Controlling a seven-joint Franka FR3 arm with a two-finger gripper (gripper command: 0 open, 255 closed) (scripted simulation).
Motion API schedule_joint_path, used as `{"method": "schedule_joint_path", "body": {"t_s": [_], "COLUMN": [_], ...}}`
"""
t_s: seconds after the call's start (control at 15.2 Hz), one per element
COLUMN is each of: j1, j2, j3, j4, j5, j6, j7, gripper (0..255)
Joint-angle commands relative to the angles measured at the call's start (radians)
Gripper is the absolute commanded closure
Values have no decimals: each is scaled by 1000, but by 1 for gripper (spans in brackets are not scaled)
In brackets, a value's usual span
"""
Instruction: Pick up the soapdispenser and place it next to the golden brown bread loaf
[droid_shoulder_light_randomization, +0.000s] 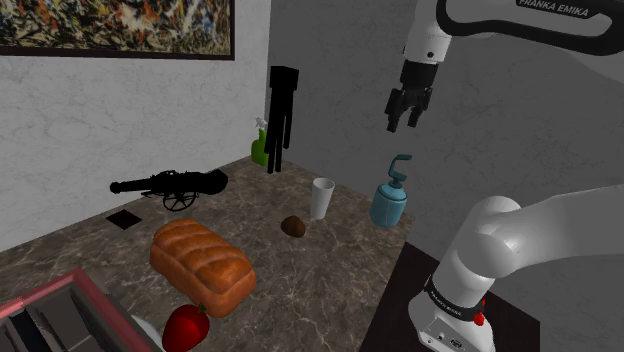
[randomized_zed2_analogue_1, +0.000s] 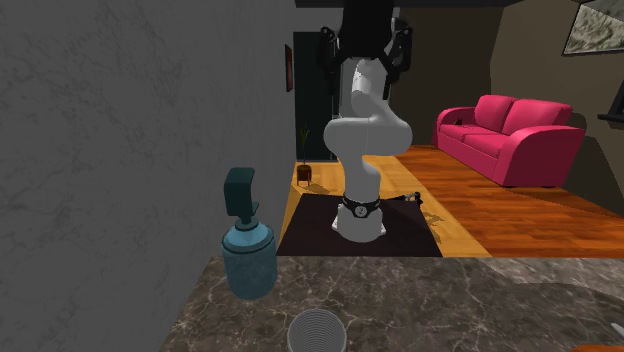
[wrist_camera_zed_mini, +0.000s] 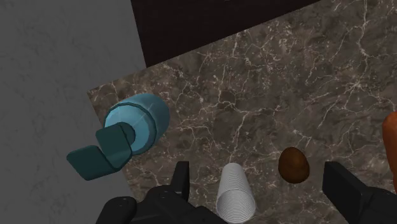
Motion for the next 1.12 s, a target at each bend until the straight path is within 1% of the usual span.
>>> {"method": "schedule_joint_path", "body": {"t_s": [0.0, 0.33, 0.59, 0.86, 1.06], "j1": [0, -9, -27, -48, -59], "j2": [0, -130, -202, -235, -230], "j3": [0, -121, -237, -372, -486], "j4": [0, -180, -294, -379, -420], "j5": [0, -80, -156, -239, -301], "j6": [0, 129, 237, 354, 450], "j7": [0, -153, -279, -409, -510], "gripper": [0, 0, 0, 0, 0]}}
